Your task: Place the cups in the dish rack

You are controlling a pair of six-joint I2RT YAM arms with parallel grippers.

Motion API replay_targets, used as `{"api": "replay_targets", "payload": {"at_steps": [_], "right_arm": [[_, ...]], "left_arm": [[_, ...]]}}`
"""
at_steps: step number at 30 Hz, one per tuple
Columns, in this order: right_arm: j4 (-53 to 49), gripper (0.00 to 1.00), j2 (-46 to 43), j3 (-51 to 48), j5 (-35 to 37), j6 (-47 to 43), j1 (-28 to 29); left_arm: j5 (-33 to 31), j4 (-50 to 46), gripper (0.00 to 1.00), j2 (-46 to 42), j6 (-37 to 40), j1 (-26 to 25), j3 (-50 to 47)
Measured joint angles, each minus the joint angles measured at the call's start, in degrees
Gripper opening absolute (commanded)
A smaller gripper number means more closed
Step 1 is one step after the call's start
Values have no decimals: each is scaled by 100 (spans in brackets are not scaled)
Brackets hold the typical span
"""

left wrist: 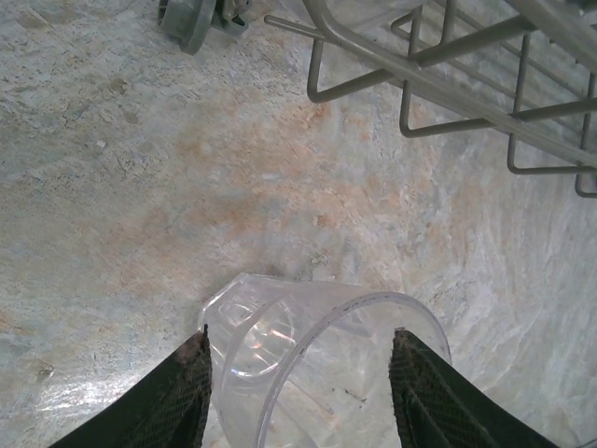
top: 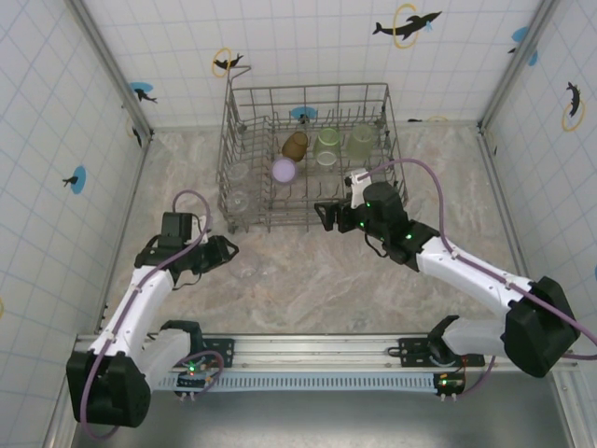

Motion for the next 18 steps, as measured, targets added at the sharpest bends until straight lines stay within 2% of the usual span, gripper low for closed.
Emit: {"api": "replay_targets", "payload": {"at_steps": [4, 10, 18], "right_arm": [[44, 99, 44, 0, -13, 22, 0], [197, 99, 52, 0, -52, 81, 0], [212, 99, 59, -2, -107, 140, 0]], "left_arm": [[-59, 2, 41, -4, 24, -114, 0], [-173, -76, 38, 144, 203, -505, 17], [-457, -212, 20, 391, 280, -527, 98]]}}
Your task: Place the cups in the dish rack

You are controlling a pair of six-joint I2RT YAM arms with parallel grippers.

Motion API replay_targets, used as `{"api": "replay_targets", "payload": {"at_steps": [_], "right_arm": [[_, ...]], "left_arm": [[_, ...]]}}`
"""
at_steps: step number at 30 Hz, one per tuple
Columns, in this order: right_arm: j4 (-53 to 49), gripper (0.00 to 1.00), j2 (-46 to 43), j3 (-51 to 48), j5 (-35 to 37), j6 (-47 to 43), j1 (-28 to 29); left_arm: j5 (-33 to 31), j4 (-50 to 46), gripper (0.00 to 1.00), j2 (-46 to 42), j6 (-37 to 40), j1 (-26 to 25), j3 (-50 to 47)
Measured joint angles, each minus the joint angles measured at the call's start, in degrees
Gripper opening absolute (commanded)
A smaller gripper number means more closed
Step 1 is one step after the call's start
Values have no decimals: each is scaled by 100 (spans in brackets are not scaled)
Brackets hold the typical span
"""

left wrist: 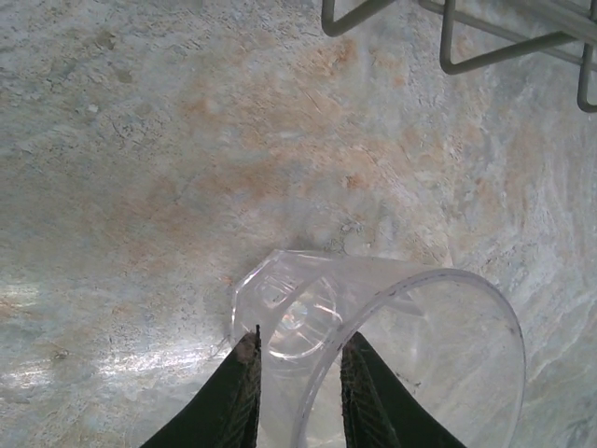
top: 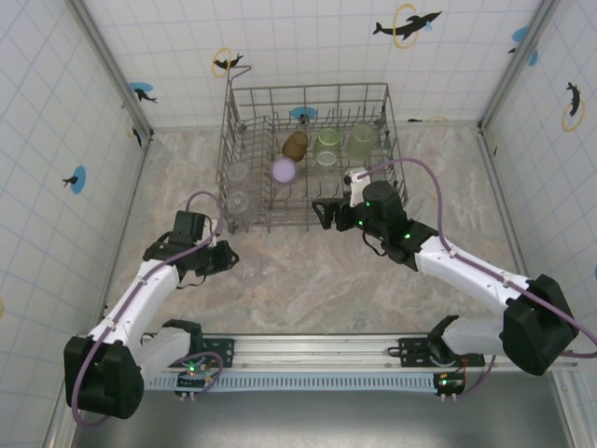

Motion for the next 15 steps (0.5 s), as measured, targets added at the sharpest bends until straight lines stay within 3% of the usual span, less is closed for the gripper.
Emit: {"api": "replay_targets", "payload": {"at_steps": [4, 15], "right_arm": [[-2, 99, -2, 0, 0, 11, -4], [0, 99, -13, 0, -31, 11, -79]], "left_arm": [[-168, 22, 1, 125, 31, -98, 103], [-372, 92, 0, 356, 2, -339, 190]]}}
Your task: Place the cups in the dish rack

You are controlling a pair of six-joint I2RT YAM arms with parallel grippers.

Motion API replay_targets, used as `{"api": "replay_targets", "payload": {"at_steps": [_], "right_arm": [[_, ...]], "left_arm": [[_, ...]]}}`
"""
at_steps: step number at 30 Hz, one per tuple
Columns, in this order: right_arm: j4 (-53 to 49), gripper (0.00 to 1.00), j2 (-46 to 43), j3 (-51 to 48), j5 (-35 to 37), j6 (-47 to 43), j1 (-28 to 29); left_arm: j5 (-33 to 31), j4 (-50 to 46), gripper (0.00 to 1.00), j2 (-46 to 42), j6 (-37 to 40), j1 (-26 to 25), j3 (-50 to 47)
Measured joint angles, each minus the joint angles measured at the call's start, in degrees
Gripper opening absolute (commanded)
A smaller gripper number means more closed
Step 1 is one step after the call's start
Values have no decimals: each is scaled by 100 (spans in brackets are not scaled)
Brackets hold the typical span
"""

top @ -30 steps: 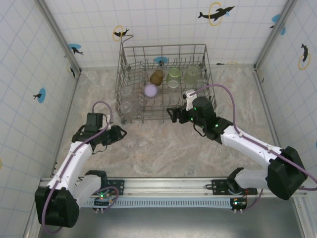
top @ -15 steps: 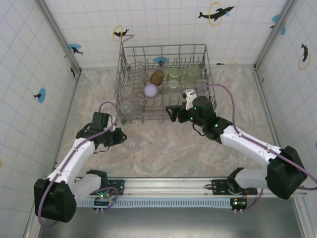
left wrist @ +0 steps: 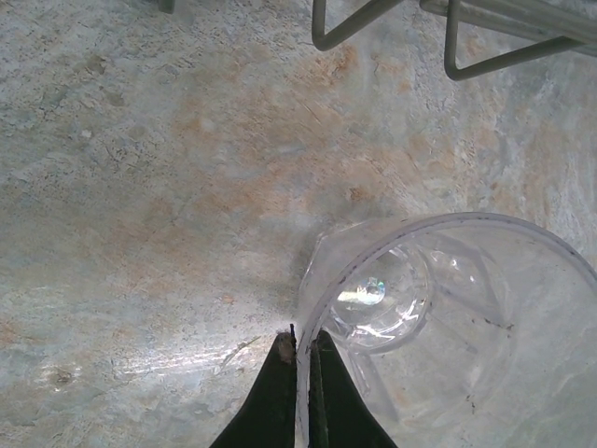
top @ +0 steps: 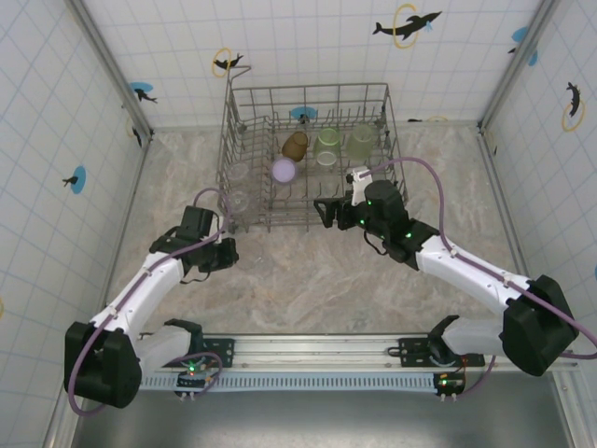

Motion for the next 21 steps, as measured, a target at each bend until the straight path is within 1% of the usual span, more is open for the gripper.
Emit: {"api": "replay_targets", "payload": {"at_steps": [7, 13, 21], "right_arm": [[-7, 99, -109, -76, -15, 0, -33], [-2, 99, -111, -76, -79, 2, -223], [-13, 99, -111, -140, -188, 22, -354]], "left_arm": [[-2, -28, 0, -4, -37, -24, 282], [151, -48, 0, -81, -284, -24, 673], [321, -258, 0, -92, -455, -24, 1425]]}}
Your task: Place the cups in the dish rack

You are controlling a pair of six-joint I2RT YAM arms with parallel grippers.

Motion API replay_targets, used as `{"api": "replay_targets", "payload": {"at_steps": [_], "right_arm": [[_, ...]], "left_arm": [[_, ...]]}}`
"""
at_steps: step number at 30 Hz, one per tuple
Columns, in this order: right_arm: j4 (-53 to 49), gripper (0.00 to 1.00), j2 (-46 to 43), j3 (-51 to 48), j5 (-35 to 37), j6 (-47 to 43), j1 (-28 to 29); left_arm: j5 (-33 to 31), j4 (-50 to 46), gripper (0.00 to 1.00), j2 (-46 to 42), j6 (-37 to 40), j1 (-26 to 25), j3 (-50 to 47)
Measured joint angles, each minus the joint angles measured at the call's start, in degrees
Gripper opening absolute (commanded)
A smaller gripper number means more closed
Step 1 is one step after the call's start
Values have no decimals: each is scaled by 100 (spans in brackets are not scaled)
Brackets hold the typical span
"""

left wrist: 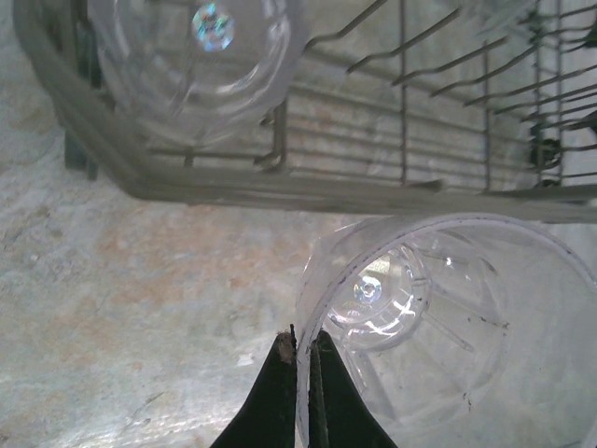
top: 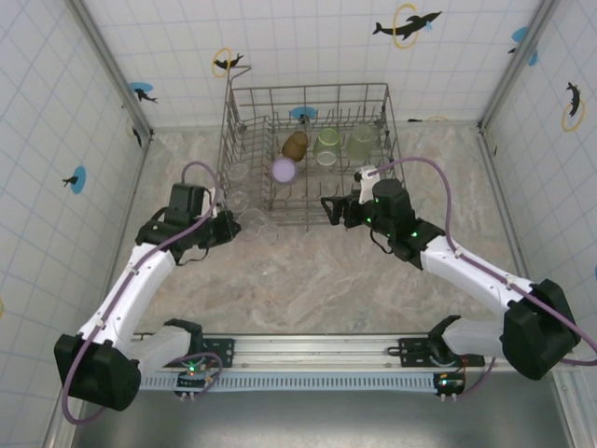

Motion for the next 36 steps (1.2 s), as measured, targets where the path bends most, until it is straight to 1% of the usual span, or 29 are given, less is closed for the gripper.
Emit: {"api": "replay_targets", "payload": {"at_steps": [5, 9, 16, 21, 26, 30, 36], "right_arm": [[-4, 99, 0, -2, -83, 0, -125], [-2, 99, 2, 0, -131, 2, -164], [-2, 99, 72, 0, -306, 63, -188], [-7, 99, 192, 37, -533, 136, -247], [-52, 99, 341, 378, -704, 151, -249], [-55, 99, 363, 656, -828, 149, -262], [-44, 99, 647, 1185, -1344, 262, -468]], "left_arm": [[219, -267, 0, 63, 2, -31, 638], [260, -229, 0, 219, 2, -35, 1099], [258, -90, 0, 472, 4, -35, 1506], [256, 352, 0, 734, 2, -35, 1694], [280, 717, 0, 1069, -2, -35, 1840], [306, 1003, 0, 1169, -9, -35, 2031], [367, 1534, 0, 1318, 11, -35, 2227]]}}
